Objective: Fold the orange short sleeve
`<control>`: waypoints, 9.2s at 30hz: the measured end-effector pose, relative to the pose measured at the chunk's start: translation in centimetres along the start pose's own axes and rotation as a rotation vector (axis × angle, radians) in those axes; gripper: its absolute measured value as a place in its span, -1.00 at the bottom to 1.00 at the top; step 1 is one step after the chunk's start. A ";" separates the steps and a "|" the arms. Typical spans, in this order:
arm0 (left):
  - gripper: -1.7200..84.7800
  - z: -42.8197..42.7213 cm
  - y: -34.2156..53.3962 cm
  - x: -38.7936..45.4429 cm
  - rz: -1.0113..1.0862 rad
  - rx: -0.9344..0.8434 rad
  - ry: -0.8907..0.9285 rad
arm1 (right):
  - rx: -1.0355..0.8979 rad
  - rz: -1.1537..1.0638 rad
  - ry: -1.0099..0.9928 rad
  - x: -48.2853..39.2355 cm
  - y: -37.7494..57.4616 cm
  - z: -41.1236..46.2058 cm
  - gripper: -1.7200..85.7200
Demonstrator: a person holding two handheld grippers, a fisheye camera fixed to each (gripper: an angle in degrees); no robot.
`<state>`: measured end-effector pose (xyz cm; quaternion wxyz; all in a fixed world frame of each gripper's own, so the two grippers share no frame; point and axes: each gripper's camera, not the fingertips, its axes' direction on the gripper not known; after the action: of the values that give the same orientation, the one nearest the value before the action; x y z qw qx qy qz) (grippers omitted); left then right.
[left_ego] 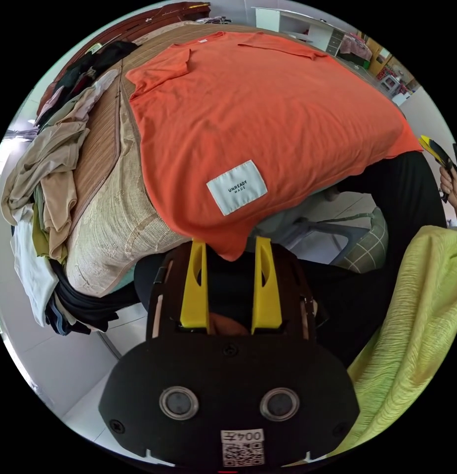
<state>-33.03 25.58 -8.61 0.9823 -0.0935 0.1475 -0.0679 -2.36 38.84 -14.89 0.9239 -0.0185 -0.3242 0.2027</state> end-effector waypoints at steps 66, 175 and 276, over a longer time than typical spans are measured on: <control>-0.93 -38.5 11.0 -0.1 -0.215 0.677 -0.306 | 0.459 -0.395 -0.622 11.2 7.4 -1.1 -0.97; -0.76 -3.9 7.9 -9.9 0.245 0.315 0.017 | -0.213 -0.436 0.279 -15.9 -16.1 -2.4 -0.59; -0.96 14.4 -6.0 1.1 0.350 -0.156 -0.036 | -0.811 -0.592 0.406 -15.2 -29.6 14.2 -0.94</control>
<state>-28.25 21.92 5.80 0.9713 -0.1434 0.1490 0.1174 -10.96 4.47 -7.80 0.9043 -0.3202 -0.1826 -0.2151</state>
